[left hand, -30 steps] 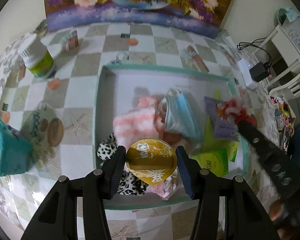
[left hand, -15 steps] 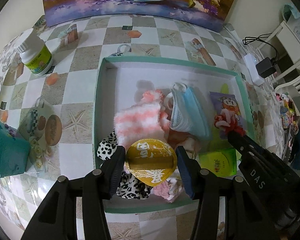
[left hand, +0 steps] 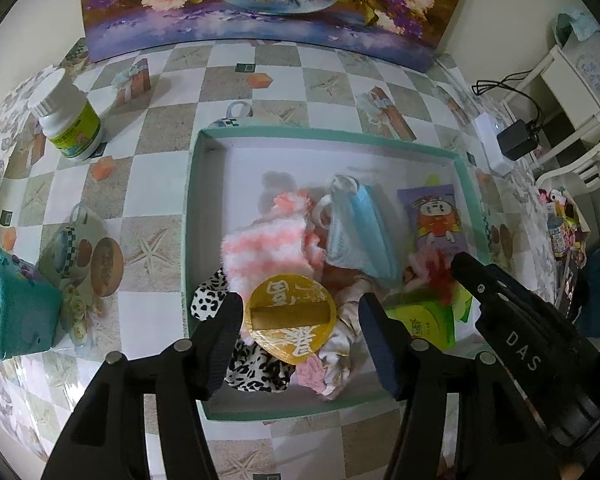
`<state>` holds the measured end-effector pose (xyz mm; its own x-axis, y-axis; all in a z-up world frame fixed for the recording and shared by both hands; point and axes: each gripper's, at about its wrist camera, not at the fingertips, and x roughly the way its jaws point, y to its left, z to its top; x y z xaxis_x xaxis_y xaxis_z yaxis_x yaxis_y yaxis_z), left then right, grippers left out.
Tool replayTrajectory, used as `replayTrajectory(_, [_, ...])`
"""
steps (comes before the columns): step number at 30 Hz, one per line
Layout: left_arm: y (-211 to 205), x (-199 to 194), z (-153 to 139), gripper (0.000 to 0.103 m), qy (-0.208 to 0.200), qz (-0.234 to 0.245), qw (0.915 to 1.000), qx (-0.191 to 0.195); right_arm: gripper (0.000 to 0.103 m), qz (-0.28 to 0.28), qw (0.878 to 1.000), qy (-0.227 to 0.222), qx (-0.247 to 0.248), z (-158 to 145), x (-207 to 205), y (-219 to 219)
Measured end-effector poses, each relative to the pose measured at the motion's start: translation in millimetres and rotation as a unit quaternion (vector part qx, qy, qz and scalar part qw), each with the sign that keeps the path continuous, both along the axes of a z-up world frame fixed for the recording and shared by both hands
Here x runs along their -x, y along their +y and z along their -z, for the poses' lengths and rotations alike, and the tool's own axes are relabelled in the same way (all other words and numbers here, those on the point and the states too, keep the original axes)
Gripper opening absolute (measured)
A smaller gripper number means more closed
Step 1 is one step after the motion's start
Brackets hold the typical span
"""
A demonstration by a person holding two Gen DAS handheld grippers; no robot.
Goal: Organize soft objects
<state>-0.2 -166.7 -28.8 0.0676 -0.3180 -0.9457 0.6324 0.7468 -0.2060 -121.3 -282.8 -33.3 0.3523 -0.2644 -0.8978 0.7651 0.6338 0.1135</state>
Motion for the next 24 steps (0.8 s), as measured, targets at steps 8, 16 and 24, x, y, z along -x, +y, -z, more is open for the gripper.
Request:
replayTrajectory(8, [14.4, -14.7, -11.2, 0.082, -0.008, -0.035, 0.9993, 0.01, 0.054, 0.003, 1.0, -0.005, 0.013, -9.4, 1.6, 0.7])
replayTrajectory(16, [37.0, -39.7, -6.7, 0.091, -0.042, -0.098, 0.994, -0.026, 0.078, 0.002, 1.0, 0.016, 0.014, -4.5, -1.7, 2.1])
replayTrajectory(24, [57.8, -55.4, 8.3, 0.103, -0.036, -0.149, 0.9866, -0.056, 0.103, 0.01, 0.999, 0.031, 0.025, -2.1, -0.4, -0.1])
